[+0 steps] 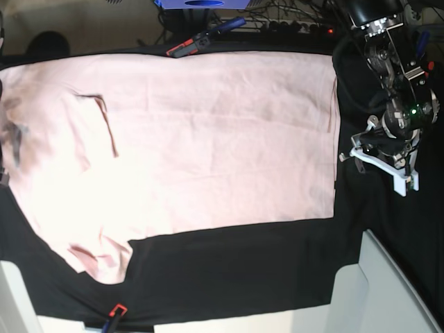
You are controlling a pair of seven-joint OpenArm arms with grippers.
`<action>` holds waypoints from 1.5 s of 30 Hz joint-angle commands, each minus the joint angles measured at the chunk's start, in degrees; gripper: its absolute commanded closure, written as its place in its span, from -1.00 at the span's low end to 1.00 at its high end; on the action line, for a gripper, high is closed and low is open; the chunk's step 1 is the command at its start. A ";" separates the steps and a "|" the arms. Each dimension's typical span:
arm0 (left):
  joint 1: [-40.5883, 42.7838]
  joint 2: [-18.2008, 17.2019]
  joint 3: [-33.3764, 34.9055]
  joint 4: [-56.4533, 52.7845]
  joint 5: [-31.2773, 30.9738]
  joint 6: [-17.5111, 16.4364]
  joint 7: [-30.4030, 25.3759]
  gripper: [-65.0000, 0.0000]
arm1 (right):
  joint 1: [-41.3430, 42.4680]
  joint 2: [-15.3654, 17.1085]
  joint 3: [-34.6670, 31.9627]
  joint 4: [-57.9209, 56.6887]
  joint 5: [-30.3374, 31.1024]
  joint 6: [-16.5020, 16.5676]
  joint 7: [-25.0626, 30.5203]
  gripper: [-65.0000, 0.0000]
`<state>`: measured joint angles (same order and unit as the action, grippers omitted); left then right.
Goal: Fold the T-shirt properly
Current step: 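Release the corner and move both grippers down to the shirt's side edges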
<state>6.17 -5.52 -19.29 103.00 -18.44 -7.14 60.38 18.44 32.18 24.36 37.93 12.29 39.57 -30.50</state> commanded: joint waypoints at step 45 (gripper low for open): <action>-0.24 -1.82 -4.49 -5.90 2.13 -0.12 -1.52 -0.12 | 12.29 -3.57 -30.56 -27.52 1.20 -14.21 28.08 -0.54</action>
<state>6.63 -6.57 -23.62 96.23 -16.16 -7.57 59.96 29.63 27.59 -6.39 9.91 13.19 24.99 -2.17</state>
